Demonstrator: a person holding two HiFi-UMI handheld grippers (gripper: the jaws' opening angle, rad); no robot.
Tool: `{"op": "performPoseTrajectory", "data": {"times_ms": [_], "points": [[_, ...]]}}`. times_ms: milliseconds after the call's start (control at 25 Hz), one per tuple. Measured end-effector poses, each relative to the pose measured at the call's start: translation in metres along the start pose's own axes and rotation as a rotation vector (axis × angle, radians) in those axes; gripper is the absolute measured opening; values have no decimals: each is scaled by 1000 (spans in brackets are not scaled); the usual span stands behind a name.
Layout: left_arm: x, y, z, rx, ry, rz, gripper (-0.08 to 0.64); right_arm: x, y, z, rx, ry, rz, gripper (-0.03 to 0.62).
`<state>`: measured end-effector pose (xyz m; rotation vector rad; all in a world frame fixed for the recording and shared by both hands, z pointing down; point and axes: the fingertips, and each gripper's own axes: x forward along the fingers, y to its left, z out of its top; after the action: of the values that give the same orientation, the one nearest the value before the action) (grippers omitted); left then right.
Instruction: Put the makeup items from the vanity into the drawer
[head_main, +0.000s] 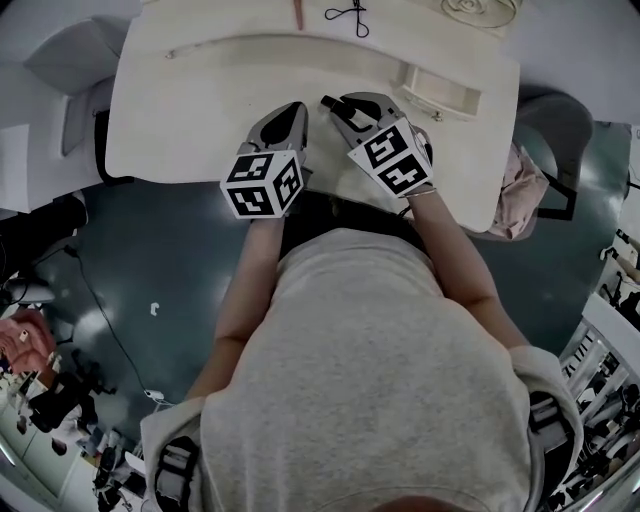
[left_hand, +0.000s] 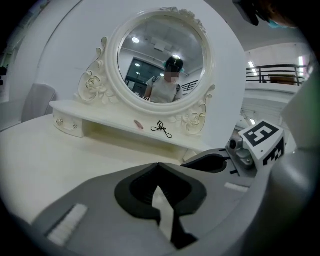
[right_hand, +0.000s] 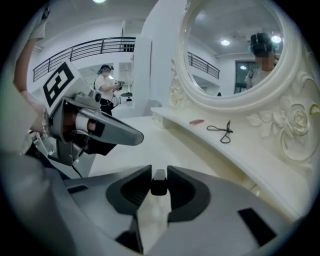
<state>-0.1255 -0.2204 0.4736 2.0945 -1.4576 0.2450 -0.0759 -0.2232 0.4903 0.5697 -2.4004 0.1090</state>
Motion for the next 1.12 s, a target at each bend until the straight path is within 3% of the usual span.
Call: {"op": "performPoseTrajectory", "data": {"times_ms": [1120], "points": [[34,-103,38,157,-54,-266,9,-145,-70,32,168,-276,-360,104]]}}
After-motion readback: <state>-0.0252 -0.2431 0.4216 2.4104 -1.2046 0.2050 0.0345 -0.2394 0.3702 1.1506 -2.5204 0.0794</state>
